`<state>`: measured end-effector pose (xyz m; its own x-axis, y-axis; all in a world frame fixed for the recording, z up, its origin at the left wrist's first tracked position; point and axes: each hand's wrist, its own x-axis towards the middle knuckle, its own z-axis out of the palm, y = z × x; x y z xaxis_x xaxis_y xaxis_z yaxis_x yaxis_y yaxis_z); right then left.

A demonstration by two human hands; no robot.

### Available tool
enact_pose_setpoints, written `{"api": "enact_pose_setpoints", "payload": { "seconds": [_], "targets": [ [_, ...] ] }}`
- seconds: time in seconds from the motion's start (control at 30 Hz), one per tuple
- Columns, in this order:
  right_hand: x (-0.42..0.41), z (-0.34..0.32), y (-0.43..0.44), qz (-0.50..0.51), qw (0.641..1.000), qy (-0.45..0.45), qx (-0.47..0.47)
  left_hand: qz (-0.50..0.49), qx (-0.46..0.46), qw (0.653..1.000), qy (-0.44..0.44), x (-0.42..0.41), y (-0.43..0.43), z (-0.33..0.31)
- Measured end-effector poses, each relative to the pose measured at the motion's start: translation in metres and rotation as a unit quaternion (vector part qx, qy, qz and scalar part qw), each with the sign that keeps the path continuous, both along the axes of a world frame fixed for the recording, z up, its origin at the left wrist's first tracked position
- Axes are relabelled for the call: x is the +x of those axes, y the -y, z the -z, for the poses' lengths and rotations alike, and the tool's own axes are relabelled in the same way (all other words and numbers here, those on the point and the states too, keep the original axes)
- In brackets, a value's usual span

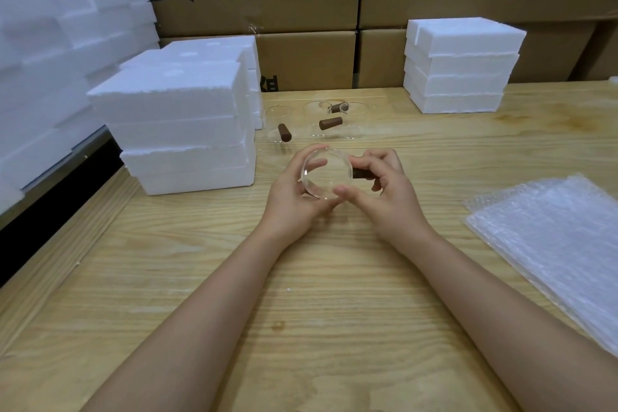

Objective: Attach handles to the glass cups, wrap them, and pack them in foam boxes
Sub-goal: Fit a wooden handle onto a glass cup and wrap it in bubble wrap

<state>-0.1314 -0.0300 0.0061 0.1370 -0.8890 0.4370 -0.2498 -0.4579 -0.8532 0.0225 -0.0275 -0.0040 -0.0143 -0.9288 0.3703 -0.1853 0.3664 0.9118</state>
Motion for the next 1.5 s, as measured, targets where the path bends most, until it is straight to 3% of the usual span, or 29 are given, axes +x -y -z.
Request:
{"api": "enact_pose_setpoints", "payload": {
  "seconds": [0.23,0.5,0.67,1.0,1.33,1.5],
  "targets": [
    [0.003,-0.004,-0.001,0.006,0.995,0.099,0.014,-0.006,-0.009,1.000,0.009,-0.002,-0.002,-0.002],
    [0.010,0.003,0.000,0.105,0.982,0.149,0.045,-0.030,-0.092,0.988,0.124,-0.008,-0.004,0.000],
    [0.016,0.004,-0.005,0.165,0.979,0.119,0.019,-0.031,-0.093,0.985,0.140,-0.013,-0.005,0.003],
    [0.024,0.006,-0.010,0.185,0.979,-0.078,-0.021,-0.042,-0.067,0.991,0.105,-0.013,-0.007,0.001],
    [0.021,0.003,-0.012,0.158,0.984,-0.076,-0.033,-0.025,-0.020,0.999,0.035,-0.011,-0.006,-0.001],
    [0.023,0.003,-0.010,0.173,0.983,-0.050,-0.042,-0.011,-0.025,0.999,0.043,-0.013,-0.008,-0.002]
  ]
}}
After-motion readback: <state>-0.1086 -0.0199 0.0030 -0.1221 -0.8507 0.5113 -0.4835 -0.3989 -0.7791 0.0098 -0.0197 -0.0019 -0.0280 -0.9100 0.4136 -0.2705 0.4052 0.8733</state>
